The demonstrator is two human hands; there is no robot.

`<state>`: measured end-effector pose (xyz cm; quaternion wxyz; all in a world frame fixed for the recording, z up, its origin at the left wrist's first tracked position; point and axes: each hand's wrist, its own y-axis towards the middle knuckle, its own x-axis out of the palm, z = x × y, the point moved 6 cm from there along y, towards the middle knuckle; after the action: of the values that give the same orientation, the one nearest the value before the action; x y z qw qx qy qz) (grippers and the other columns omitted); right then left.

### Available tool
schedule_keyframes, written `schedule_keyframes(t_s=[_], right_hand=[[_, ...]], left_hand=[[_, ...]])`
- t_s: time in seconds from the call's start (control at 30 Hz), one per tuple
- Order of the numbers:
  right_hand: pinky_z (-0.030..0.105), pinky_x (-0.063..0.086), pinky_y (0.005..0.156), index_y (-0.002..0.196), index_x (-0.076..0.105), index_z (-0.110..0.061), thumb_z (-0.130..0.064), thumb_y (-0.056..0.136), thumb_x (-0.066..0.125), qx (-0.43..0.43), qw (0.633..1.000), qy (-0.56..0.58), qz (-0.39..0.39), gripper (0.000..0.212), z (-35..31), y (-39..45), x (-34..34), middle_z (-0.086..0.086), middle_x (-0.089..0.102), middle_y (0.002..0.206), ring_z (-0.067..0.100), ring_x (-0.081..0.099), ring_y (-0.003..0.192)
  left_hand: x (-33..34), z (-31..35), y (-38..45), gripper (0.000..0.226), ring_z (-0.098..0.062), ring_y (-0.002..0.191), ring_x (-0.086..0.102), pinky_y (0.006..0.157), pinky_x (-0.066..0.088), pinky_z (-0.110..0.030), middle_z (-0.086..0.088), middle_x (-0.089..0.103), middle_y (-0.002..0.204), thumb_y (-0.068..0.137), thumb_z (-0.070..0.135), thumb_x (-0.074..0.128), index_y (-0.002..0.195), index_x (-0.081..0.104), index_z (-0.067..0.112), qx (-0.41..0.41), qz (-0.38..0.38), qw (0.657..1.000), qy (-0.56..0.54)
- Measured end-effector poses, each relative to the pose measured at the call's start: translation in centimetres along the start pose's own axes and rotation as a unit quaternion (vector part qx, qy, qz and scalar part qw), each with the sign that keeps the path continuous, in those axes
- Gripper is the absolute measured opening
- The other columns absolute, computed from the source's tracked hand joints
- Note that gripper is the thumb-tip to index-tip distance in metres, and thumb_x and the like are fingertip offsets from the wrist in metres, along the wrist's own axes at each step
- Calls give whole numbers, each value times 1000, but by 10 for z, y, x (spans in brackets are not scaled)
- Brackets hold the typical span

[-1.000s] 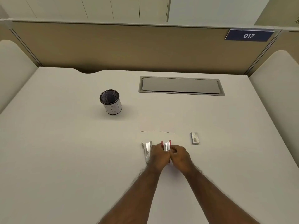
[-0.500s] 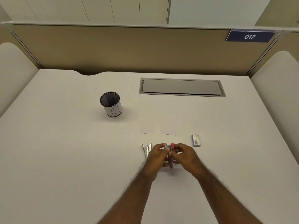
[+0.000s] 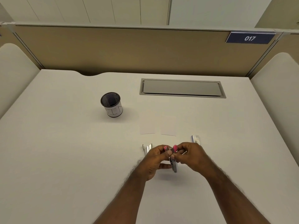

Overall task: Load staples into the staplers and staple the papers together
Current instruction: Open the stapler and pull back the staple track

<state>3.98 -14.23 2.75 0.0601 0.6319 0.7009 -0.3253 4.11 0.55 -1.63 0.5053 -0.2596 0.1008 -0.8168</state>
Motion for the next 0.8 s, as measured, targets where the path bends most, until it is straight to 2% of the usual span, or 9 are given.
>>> schedule_keyframes(t_s=[0.27, 0.4, 0.5, 0.57, 0.7, 0.8], right_hand=[[23, 58, 61, 82, 68, -26, -18, 74, 82, 5, 1000, 2, -23, 18, -9, -3, -2, -3, 74, 64, 9, 71, 62], [22, 55, 56, 81, 68, -21, -16, 73, 82, -3, 1000, 27, -7, 16, -11, -5, -3, 0, 71, 60, 7, 68, 56], [25, 51, 53, 75, 68, -22, -17, 71, 82, -10, 998, 55, 27, 15, -12, -8, -8, -4, 65, 55, 10, 61, 52], [21, 49, 51, 73, 68, -26, -20, 70, 82, -22, 997, 50, 58, 16, -14, -10, -13, -8, 68, 62, 8, 62, 53], [9, 44, 49, 80, 64, -33, -22, 73, 81, -66, 987, 71, 127, 21, -22, -23, -19, -18, 69, 75, 1, 66, 58], [5, 48, 60, 92, 62, -41, -23, 75, 79, -120, 975, 67, 176, 30, -30, -39, -15, -24, 67, 83, -1, 68, 71]], left_hand=[[7, 0, -1, 33, -29, 101, 69, 81, 58, -43, -17, 72, 101, 97, 36, 55, 108, 65, 7, 1, -23, 1000, -4], [8, 3, -1, 31, -20, 92, 70, 76, 57, -35, -7, 73, 92, 99, 32, 53, 109, 64, 5, 6, -21, 1000, -15], [3, 4, 0, 19, -15, 84, 68, 74, 57, -32, 1, 70, 83, 97, 30, 54, 97, 67, 16, 16, 7, 999, -43], [-3, 7, 2, 16, -14, 82, 67, 76, 58, -34, 1, 67, 83, 96, 28, 57, 94, 68, 17, 21, 37, 996, -74], [-7, 14, 5, 22, -19, 90, 71, 78, 59, -36, -2, 74, 97, 98, 24, 55, 115, 65, 15, 39, 68, 989, -129], [-3, 18, 6, 28, -27, 95, 72, 75, 59, -35, -11, 73, 109, 99, 19, 52, 125, 59, 13, 36, 73, 978, -192]])
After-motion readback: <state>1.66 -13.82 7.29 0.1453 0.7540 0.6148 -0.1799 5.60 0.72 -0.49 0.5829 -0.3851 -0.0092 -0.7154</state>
